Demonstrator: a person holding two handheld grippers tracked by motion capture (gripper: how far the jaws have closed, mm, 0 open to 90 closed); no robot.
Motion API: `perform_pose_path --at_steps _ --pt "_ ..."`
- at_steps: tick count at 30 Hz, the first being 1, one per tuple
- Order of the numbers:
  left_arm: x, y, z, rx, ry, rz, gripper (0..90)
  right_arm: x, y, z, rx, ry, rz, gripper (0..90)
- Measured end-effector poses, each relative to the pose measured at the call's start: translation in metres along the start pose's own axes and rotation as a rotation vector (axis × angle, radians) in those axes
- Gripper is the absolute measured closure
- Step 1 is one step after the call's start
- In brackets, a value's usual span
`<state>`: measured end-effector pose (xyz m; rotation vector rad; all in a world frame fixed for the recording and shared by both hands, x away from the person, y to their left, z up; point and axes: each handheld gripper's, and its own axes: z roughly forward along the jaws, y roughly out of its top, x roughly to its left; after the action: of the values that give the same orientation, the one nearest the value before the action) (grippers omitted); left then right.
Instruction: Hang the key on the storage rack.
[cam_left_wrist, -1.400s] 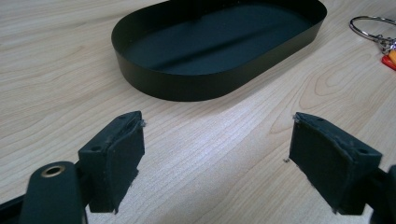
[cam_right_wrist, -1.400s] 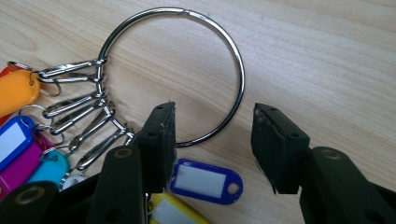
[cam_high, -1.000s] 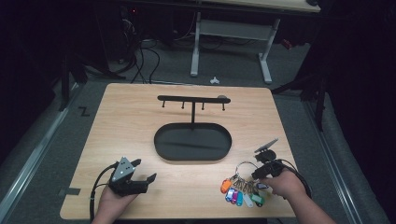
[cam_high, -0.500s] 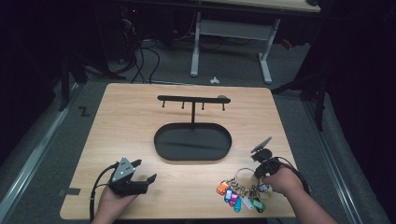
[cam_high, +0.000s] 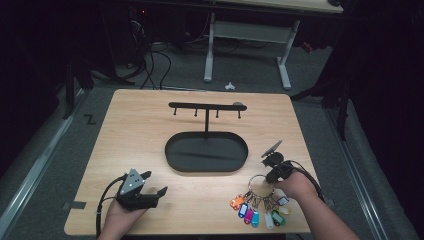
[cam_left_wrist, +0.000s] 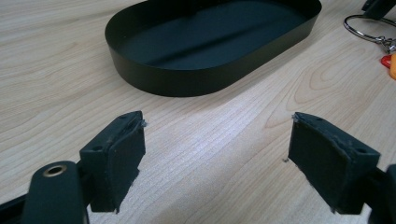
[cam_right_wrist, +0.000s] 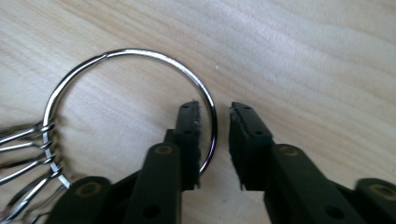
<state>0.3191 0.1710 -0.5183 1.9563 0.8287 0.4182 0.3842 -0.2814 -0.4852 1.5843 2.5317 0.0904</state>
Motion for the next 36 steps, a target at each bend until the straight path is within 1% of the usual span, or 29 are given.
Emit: perform_pose_path --at_steps 2,3,4,5,6,7,8,10,12,15,16,17,18,19,20,21,22,24,25,27,29,30,31,36 --pt "0.000 0.000 0.000 0.003 0.000 -0.001 19.2 -0.001 -0.004 -0.003 0.013 0.024 0.018 68.8" --pt "0.000 -0.001 0.000 0.005 0.000 -0.001 19.2 -0.001 -0.008 -0.004 0.018 0.025 0.033 68.6" --pt "-0.001 -0.001 0.000 0.005 -0.002 0.001 19.3 -0.002 -0.010 -0.004 0.025 0.029 0.059 68.3" --pt "-0.002 0.000 0.000 0.007 -0.005 0.006 19.4 -0.003 -0.015 -0.005 0.038 0.065 0.097 65.3" --pt "-0.002 0.000 0.000 0.007 -0.005 0.007 19.4 -0.001 -0.017 -0.005 0.041 0.075 0.107 64.5" --pt "-0.002 0.000 0.000 0.007 -0.005 0.007 19.5 -0.001 -0.017 -0.005 0.041 0.075 0.107 64.5" --pt "-0.002 0.000 0.000 0.006 -0.004 0.006 19.5 0.004 -0.019 -0.006 0.043 0.089 0.105 62.6" --pt "-0.002 0.000 0.000 0.006 -0.004 0.005 19.6 0.007 -0.019 -0.006 0.046 0.088 0.103 62.2" --pt "-0.002 0.000 0.000 0.008 -0.005 0.003 19.6 0.007 -0.019 -0.006 0.050 0.079 0.109 62.3" --pt "-0.001 -0.001 0.000 0.005 -0.002 0.004 19.6 0.005 -0.018 -0.002 0.073 0.056 0.117 63.0" --pt "-0.001 -0.001 0.000 0.006 -0.002 0.005 19.6 0.005 -0.018 -0.001 0.090 0.057 0.112 64.7" --pt "-0.001 -0.001 0.000 0.003 0.002 0.004 19.7 0.004 -0.016 -0.001 0.098 0.077 0.118 68.5" --pt "-0.001 -0.001 0.000 0.003 0.002 0.004 19.6 0.003 -0.015 -0.001 0.099 0.077 0.113 71.4" --pt "-0.001 -0.001 -0.001 0.001 0.006 0.002 19.6 0.003 -0.015 -0.001 0.099 0.077 0.113 71.4" --pt "-0.001 0.000 -0.001 0.001 0.006 -0.002 19.6 0.004 -0.014 0.000 0.100 0.078 0.107 73.4" --pt "0.000 0.000 -0.001 0.001 0.002 -0.008 19.7 0.004 -0.012 0.000 0.104 0.078 0.079 74.5" --pt "0.000 0.000 -0.001 -0.001 0.004 -0.011 19.7 0.004 -0.012 0.000 0.111 0.082 0.072 74.6" --pt "0.000 0.001 -0.001 0.003 0.005 -0.017 19.7 0.003 -0.010 0.000 0.118 0.086 0.067 75.9" --pt "0.001 0.002 -0.002 0.001 0.006 -0.028 19.8 0.002 -0.009 0.000 0.118 0.085 0.062 77.0" --pt "0.001 0.002 -0.003 -0.003 0.009 -0.032 19.8 0.002 -0.009 0.000 0.120 0.086 0.064 78.1" --pt "0.003 0.002 -0.004 -0.007 0.012 -0.037 20.5 0.002 -0.009 0.000 0.113 0.088 0.060 81.4" --pt "0.003 0.002 -0.003 -0.007 0.017 -0.036 20.8 0.002 -0.009 0.000 0.111 0.088 0.051 82.6" --pt "0.004 0.001 -0.002 -0.002 0.020 -0.031 21.1 0.002 -0.008 0.000 0.113 0.088 0.032 83.7" --pt "0.000 0.002 -0.001 0.005 0.016 -0.016 21.9 0.002 -0.008 0.000 0.107 0.096 0.017 85.2"
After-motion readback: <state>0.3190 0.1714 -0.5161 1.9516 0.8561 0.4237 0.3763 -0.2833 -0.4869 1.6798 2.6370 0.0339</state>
